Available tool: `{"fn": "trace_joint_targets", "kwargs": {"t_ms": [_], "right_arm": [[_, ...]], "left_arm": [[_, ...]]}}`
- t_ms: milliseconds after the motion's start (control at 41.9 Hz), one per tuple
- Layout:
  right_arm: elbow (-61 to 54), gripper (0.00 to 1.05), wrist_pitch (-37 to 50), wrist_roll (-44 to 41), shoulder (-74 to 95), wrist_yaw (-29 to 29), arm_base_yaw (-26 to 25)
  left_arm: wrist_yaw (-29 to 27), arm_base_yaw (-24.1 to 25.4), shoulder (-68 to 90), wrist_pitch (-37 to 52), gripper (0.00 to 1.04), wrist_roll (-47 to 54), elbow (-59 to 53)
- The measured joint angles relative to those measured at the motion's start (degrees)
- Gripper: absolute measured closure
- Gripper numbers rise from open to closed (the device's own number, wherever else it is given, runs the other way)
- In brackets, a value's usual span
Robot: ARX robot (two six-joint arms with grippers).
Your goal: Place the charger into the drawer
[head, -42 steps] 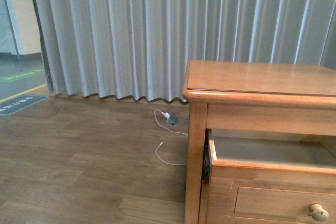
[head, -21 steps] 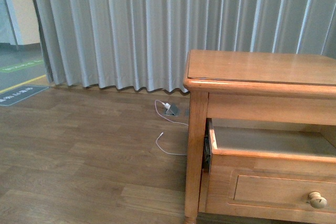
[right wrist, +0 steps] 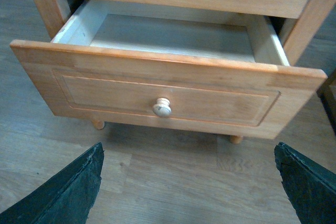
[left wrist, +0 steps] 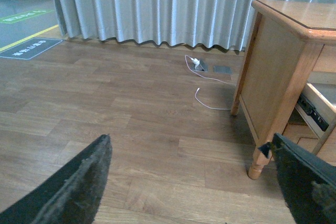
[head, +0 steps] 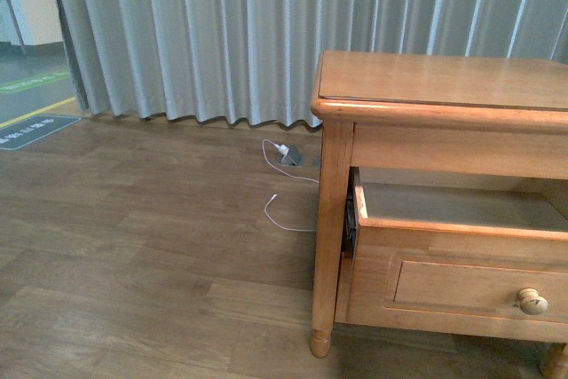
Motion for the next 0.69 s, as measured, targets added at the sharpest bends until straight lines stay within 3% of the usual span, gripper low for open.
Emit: {"fn": "trace_joint_targets", "kwargs": {"t_ms": [48, 143, 358, 692], "right_arm": [[1.9, 0.08, 3.6, -0.3, 6.5, -0.4, 0.6], [5.6, 0.08, 11.6, -0.6, 20.8, -0.1, 1.5], [16.3, 0.08, 21.1, 1.4, 45.6, 3.3, 2.7], [29.5, 0.08, 26.9, 5.0, 64.7, 8.7, 3.9]], "left_arm": [[0.0, 0.0, 0.0, 0.0, 0.04, 0.1, 0.0], [0.0, 0.0, 0.0, 0.0, 0.06, 0.1, 0.0], [0.0, 0.0, 0.0, 0.0, 0.06, 0.1, 0.0], [0.0, 0.0, 0.0, 0.0, 0.06, 0.1, 0.0]]}}
